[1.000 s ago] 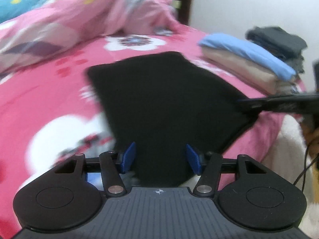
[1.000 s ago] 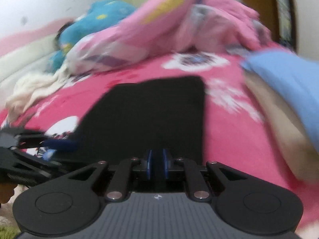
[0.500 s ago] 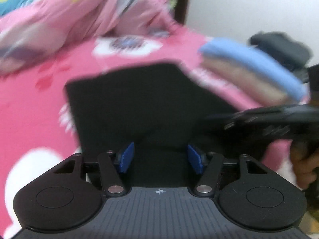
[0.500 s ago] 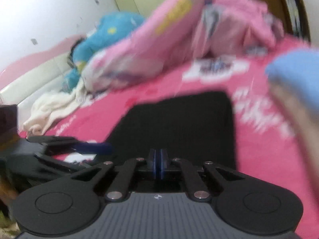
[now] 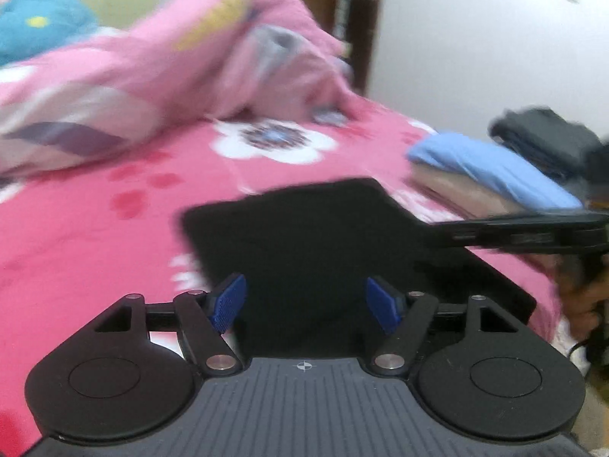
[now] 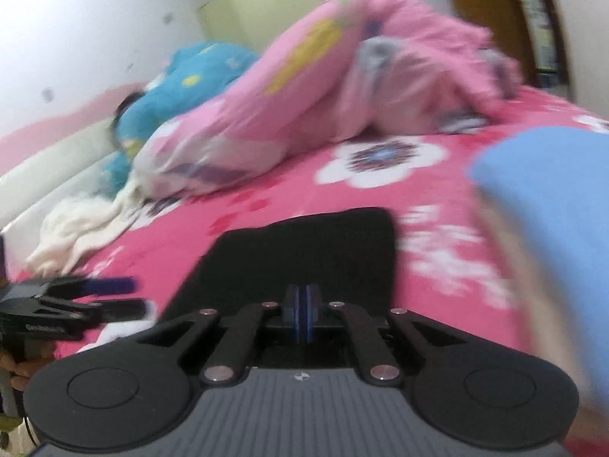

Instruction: Fold clothes

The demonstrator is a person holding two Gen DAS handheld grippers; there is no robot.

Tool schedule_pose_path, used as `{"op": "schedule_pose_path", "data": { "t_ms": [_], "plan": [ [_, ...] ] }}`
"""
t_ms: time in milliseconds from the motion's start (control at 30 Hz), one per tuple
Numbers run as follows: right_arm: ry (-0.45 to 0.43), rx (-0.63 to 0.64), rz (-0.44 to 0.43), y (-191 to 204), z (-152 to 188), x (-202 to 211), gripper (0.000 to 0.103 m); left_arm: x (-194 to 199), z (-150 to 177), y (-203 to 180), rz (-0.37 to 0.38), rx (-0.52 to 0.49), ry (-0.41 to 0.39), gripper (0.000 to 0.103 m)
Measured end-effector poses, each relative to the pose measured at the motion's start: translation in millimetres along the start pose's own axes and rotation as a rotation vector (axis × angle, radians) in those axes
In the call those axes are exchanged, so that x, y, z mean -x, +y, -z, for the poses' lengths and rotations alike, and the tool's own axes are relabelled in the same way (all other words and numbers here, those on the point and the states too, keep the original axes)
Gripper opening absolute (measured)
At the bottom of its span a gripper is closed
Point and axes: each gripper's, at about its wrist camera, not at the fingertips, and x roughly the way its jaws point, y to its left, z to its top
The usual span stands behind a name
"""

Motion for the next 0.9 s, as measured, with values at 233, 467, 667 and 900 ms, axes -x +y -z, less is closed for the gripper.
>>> {"op": "schedule_pose_path", "data": {
  "t_ms": [233, 467, 667, 900],
  "plan": [
    [0.060, -0.059, 0.117, -38.5, -2.4, -16.8, 0.000, 3.2, 19.3, 46.4, -0.154, 0.081, 0.081, 0.073],
    [0.048, -0.015, 0.157, -41.4, -21.8, -4.4, 0.006, 31.2, -6.4, 43.9, -0.111, 0.050, -0.074, 0.078],
    [0.105, 0.079, 0.032, -7.7, -34.6, -60.7, 0.006, -52.0, -7.8, 9.1, -0.021, -0.039, 0.142, 0.078],
    [0.091, 0.026, 0.300, -54.2, -31.8, -37.2, 0.007, -18.7, 11.1, 73.1, -0.130, 0.179, 0.104, 0.082]
  ]
}}
